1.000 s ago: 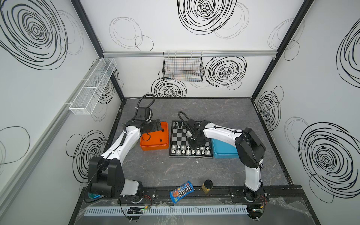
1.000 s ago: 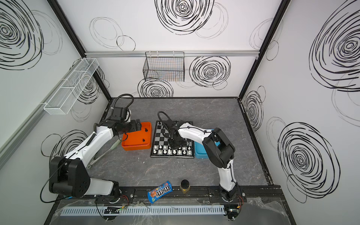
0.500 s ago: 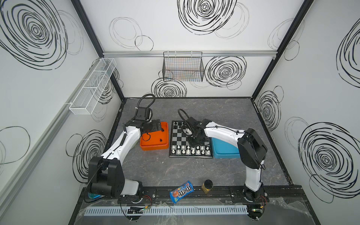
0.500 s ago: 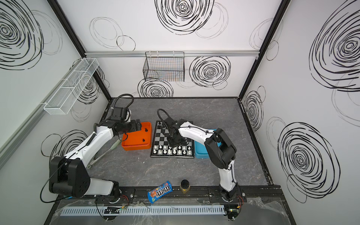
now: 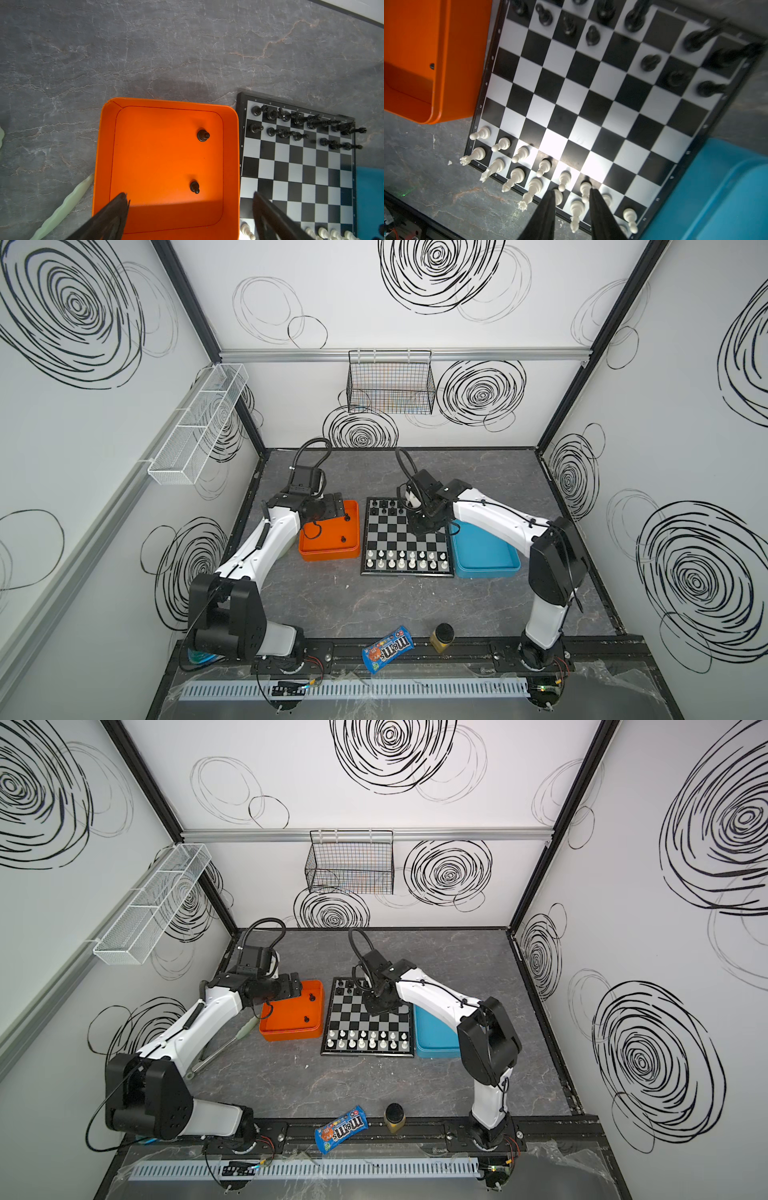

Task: Set up the chess pieces on the board
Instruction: 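Open the right gripper and raise it back past the blue tray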

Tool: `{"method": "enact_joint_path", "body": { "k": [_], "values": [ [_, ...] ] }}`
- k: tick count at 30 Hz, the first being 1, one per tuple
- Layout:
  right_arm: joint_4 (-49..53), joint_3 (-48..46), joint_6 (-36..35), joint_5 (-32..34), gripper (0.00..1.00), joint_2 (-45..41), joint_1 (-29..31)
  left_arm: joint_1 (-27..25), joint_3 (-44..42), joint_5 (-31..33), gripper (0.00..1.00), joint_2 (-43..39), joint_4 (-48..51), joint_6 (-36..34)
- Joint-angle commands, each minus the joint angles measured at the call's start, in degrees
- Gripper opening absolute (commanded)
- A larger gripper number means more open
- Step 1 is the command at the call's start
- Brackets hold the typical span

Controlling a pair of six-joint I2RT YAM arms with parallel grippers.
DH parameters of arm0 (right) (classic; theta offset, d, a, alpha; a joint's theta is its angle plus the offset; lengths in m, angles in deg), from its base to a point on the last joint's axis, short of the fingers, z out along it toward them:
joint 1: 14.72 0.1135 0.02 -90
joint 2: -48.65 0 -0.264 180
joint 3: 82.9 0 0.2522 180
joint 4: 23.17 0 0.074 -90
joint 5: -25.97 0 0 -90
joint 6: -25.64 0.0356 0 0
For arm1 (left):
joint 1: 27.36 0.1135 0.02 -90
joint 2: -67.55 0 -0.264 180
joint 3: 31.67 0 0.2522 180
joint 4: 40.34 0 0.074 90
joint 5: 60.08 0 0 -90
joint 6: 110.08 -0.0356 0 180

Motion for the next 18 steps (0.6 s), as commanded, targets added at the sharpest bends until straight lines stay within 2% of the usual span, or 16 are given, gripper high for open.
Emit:
{"method": "enact_joint_path", "body": {
  "k": [1,4,7,8,14,18],
  "values": [
    [-3.28,-2.57,-0.43,-0.42,0.39,-5.09,-4.15,-0.33,1.76,1.15,0.96,0.53,2.55,1.50],
    [-8.01,-7.19,-1.13,-2.53,0.55,-10.00,-9.39,-0.98,1.94,2.40,0.96,0.79,4.46,2.18],
    [-12.57,-11.62,-1.90,-4.70,0.93,-15.46,-14.86,-1.80,1.65,3.93,0.96,1.06,6.39,2.71],
    [-13.80,-12.97,-2.03,-5.41,1.00,-17.20,-16.72,-2.15,1.29,4.48,0.96,1.06,6.89,3.08],
    [-21.60,-21.62,-5.96,-7.36,1.00,-25.62,-23.50,-5.26,-1.75,6.22,0.98,1.38,5.83,7.70],
    [-22.30,-24.14,-8.37,-7.86,1.00,-27.01,-24.00,-8.46,-2.23,8.06,0.98,4.01,4.45,10.22]
  ]
}}
